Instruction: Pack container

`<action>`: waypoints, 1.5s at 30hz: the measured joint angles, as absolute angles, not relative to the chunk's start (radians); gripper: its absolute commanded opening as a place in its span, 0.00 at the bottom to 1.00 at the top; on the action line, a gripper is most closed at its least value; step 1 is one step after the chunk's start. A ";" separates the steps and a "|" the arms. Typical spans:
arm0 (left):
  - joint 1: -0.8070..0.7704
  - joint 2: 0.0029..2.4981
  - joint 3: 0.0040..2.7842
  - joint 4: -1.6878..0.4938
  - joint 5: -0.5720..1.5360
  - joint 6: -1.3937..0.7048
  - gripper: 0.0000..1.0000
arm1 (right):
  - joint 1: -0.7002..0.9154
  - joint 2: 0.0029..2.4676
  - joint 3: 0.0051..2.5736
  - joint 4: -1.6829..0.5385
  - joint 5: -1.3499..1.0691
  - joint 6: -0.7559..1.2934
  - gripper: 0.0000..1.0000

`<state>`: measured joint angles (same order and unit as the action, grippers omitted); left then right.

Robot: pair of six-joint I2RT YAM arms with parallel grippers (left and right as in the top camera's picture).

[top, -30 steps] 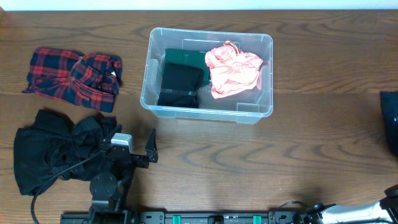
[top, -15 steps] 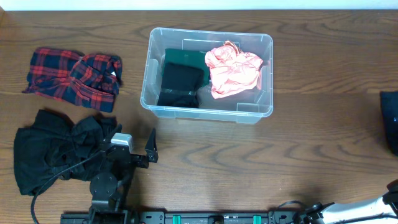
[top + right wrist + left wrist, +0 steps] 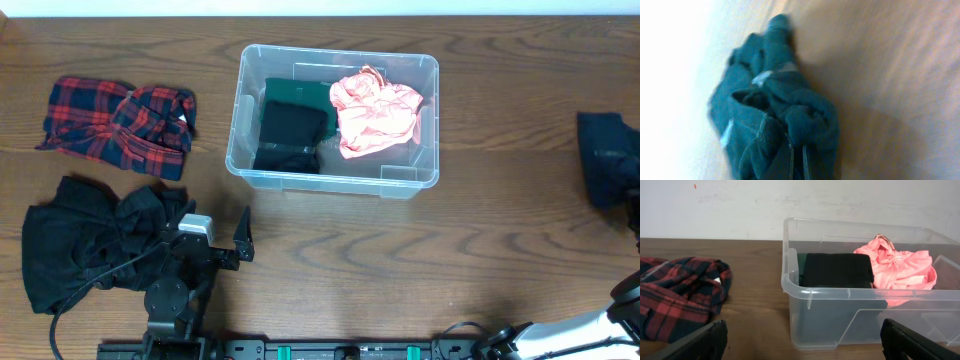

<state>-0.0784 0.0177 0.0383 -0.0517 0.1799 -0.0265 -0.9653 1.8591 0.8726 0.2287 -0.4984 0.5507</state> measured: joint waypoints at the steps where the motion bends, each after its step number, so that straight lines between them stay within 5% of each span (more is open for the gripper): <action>1: -0.078 0.018 0.038 -0.052 0.180 -0.027 0.98 | -0.960 1.844 0.871 0.219 -0.527 0.563 0.01; 24: -0.078 0.018 0.038 -0.051 0.180 -0.027 0.98 | -0.606 1.158 0.864 0.252 -0.931 0.893 0.01; 33: -0.078 0.018 0.038 -0.052 0.180 -0.027 0.98 | -0.370 1.095 0.864 0.392 -0.958 1.113 0.01; 45: -0.078 0.018 0.038 -0.052 0.180 -0.027 0.98 | -0.139 1.135 0.863 0.183 -1.040 1.143 0.01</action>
<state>-0.0784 0.0177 0.0383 -0.0517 0.1799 -0.0265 -0.1387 1.1355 0.8635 0.1829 -1.0405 1.1431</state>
